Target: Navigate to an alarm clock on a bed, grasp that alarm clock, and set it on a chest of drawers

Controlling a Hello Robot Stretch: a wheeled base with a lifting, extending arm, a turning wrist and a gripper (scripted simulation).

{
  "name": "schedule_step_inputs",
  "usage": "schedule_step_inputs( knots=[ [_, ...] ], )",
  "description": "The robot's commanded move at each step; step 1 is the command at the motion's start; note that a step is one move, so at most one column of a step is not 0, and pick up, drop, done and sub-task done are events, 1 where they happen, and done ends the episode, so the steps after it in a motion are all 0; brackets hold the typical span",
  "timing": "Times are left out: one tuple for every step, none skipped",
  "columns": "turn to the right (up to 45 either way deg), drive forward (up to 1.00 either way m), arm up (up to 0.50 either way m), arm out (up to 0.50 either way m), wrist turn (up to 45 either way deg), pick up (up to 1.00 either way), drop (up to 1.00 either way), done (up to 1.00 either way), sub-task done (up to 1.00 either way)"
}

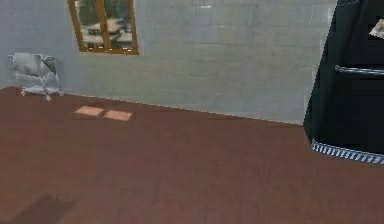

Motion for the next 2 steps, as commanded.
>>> schedule_step_inputs(
  knots=[
    [0.0,0.20,0.00,0.00,0.0,0.00,0.00,0.00,0.00],
    [-39.0,0.00,0.00,0.00,0.0,0.00,0.00,0.00,0.00]
  ],
)
